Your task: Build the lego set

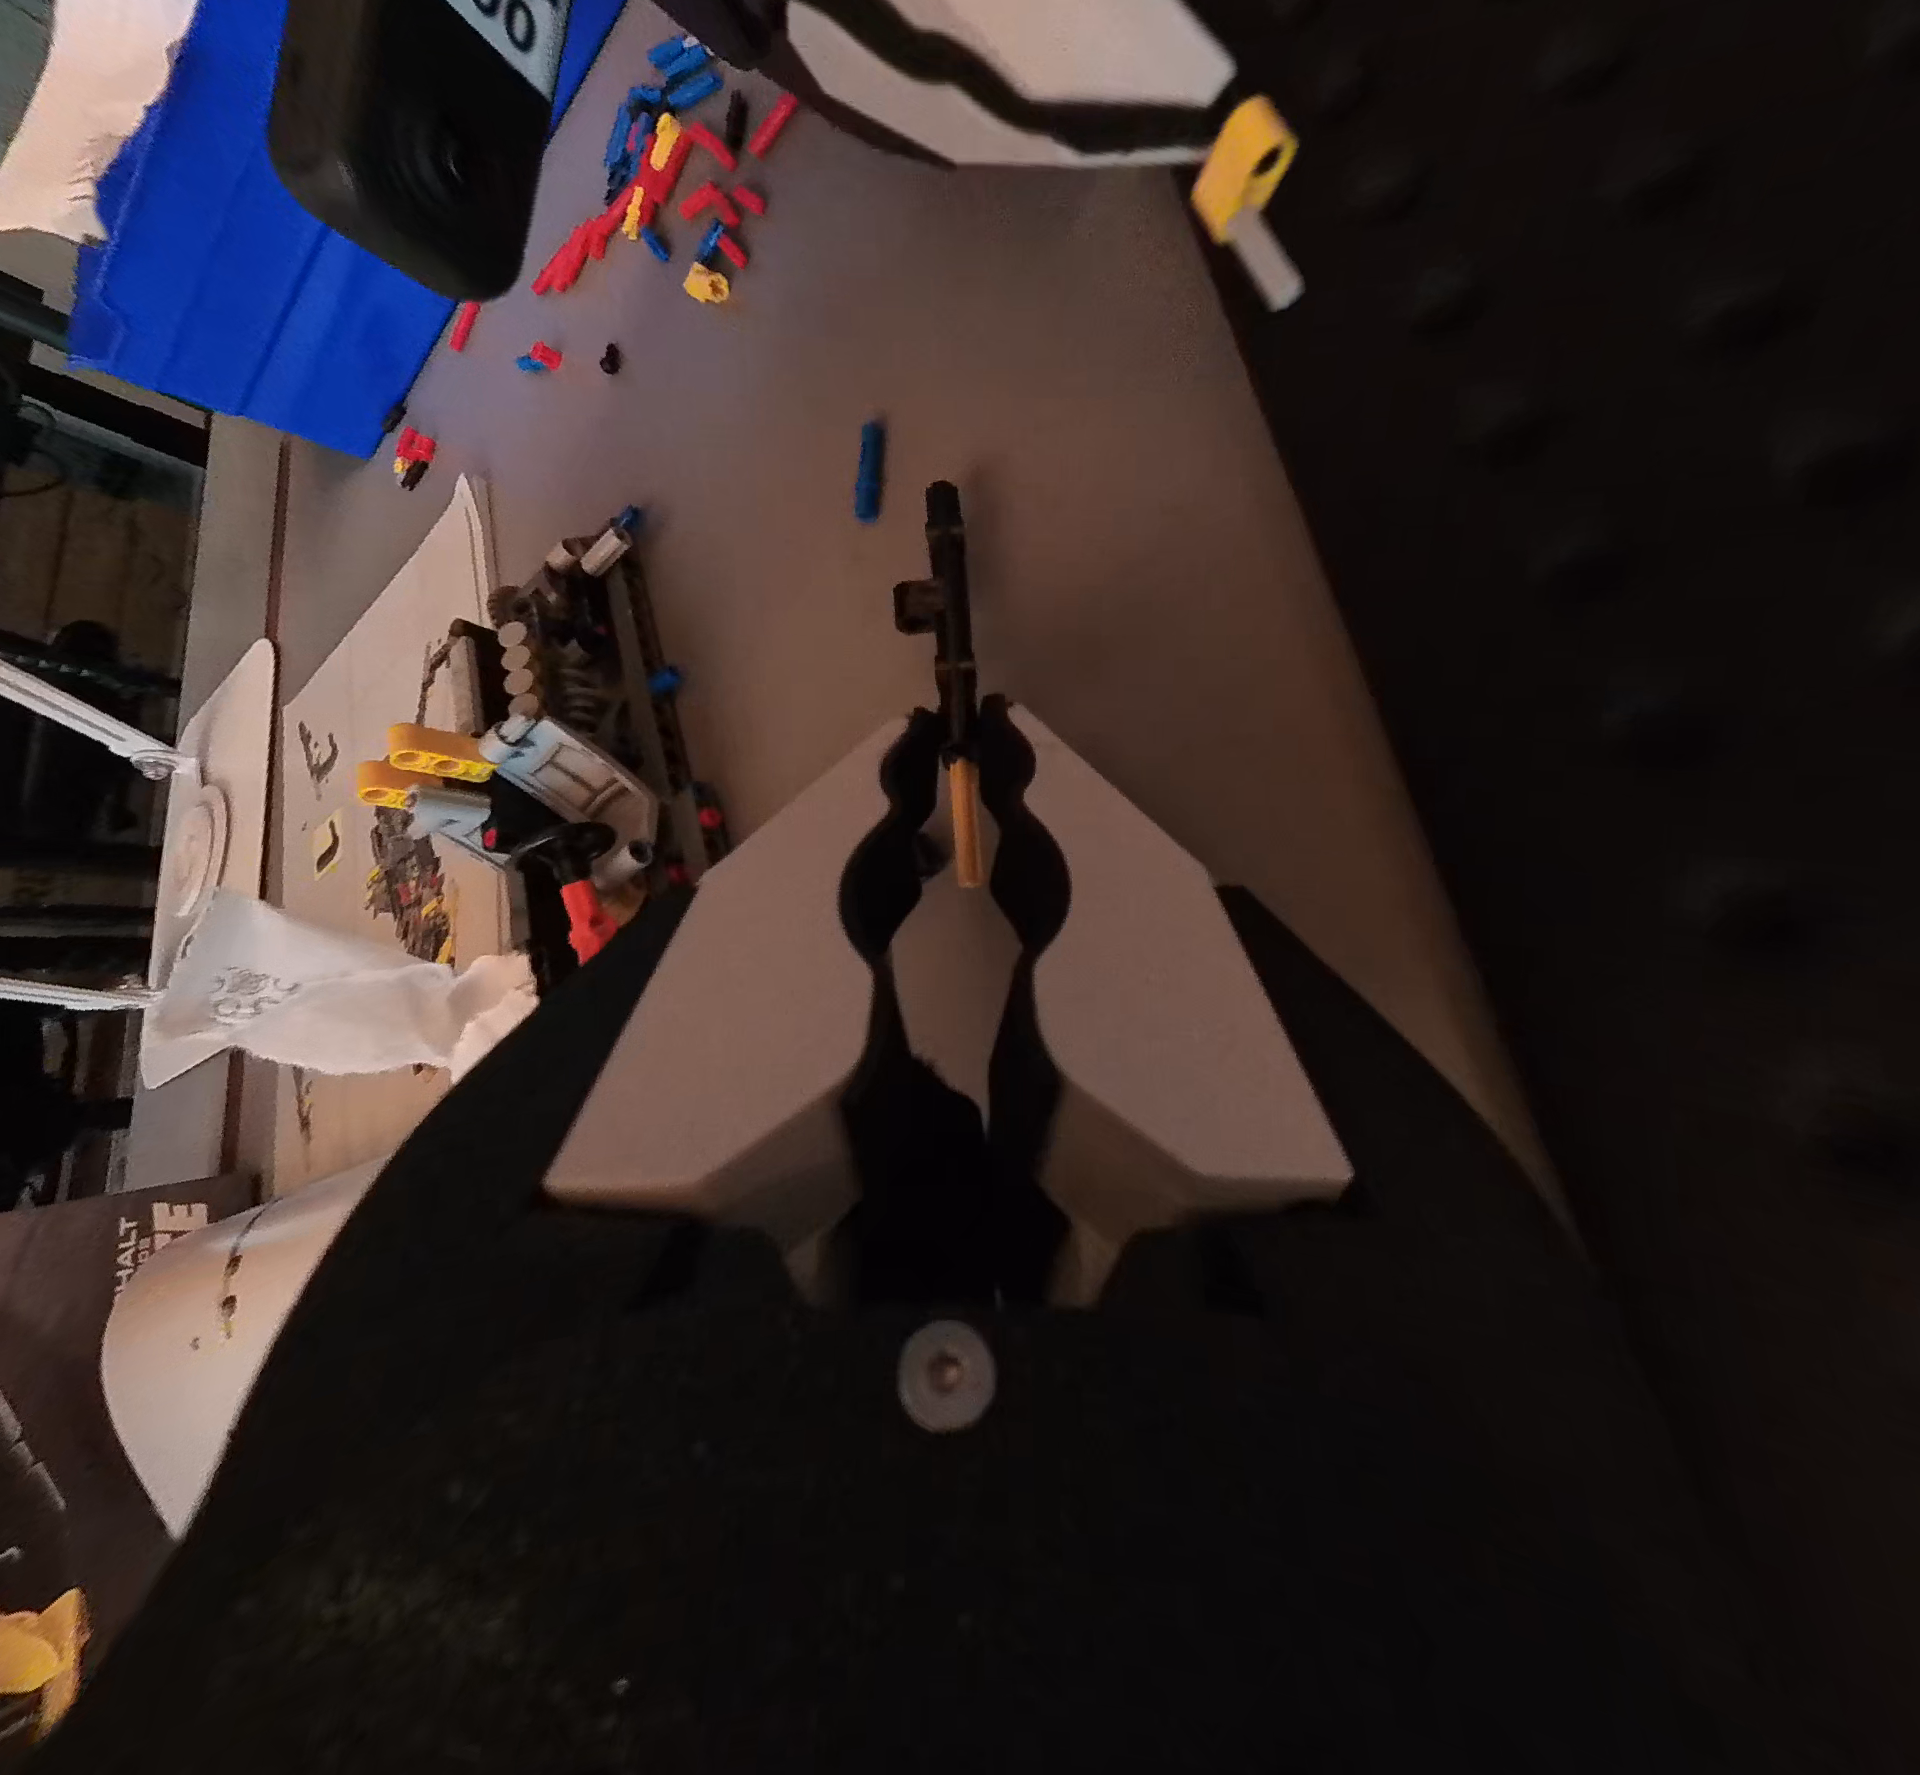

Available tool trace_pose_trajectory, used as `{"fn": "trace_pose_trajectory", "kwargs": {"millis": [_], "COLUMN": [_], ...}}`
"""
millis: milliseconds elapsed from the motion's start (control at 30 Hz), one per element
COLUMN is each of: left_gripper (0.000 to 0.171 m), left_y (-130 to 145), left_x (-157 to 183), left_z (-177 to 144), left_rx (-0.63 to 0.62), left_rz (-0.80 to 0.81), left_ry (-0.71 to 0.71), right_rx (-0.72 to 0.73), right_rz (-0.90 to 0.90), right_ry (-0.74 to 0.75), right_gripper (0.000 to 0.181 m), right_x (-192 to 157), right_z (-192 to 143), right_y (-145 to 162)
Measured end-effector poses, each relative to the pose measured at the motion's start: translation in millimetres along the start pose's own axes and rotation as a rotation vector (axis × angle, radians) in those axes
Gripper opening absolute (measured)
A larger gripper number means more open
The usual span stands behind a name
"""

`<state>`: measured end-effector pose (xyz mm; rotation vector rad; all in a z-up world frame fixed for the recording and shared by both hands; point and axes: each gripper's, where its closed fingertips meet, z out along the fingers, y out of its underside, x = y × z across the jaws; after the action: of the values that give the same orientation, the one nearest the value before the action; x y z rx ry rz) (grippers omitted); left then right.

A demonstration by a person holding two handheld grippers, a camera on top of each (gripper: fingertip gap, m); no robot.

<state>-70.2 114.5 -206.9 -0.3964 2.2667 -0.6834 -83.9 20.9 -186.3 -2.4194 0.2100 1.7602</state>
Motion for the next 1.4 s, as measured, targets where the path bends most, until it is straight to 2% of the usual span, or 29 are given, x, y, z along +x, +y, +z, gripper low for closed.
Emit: {"fn": "trace_pose_trajectory", "kwargs": {"millis": [167,267,367,467,567,667,767,900,1000,1067,1133,1400], "left_gripper": [0.005,0.005,0.005,0.005,0.005,0.005,0.005,0.005,0.005,0.005,0.005,0.005], "left_y": [1,2,2,2,3,3,3,5,5,6,6,6], "left_x": [2,4,5,5,5,5,6,6,6,5,5,7], "left_z": [1,2,3,3,3,3,4,4,4,4,4,5], "left_rx": [-0.005,-0.012,-0.013,-0.013,-0.016,-0.017,-0.017,-0.022,-0.023,-0.025,-0.027,-0.029], "left_rz": [0.004,0.007,0.007,0.01,0.016,0.016,0.013,0.012,0.008,0.009,0.008,0.019], "left_ry": [0.01,0.017,0.021,0.02,0.017,0.018,0.021,0.022,0.025,0.024,0.024,0.031], "right_rx": [-0.129,-0.147,-0.104,-0.042,-0.03,0.021,0.067,0.104,0.01,-0.009,-0.038,-0.042], "right_rz": [-0.082,-0.153,-0.256,-0.496,-0.883,-1.073,-1.06,-0.836,-0.703,-0.753,-0.853,-1.056], "right_ry": [-0.033,0.009,0.084,0.213,0.394,0.519,0.53,0.308,0.233,0.248,0.334,0.514], "right_gripper": [0.003,0.005,0.019,0.033,0.037,0.037,0.036,0.037,0.037,0.028,0.019,0.012], "right_x": [-11,-7,-4,-1,1,4,6,-7,0,0,4,9], "right_z": [13,15,11,4,5,12,11,9,14,18,20,21], "right_y": [15,17,10,4,9,10,1,-8,-5,-7,-9,-9]}}
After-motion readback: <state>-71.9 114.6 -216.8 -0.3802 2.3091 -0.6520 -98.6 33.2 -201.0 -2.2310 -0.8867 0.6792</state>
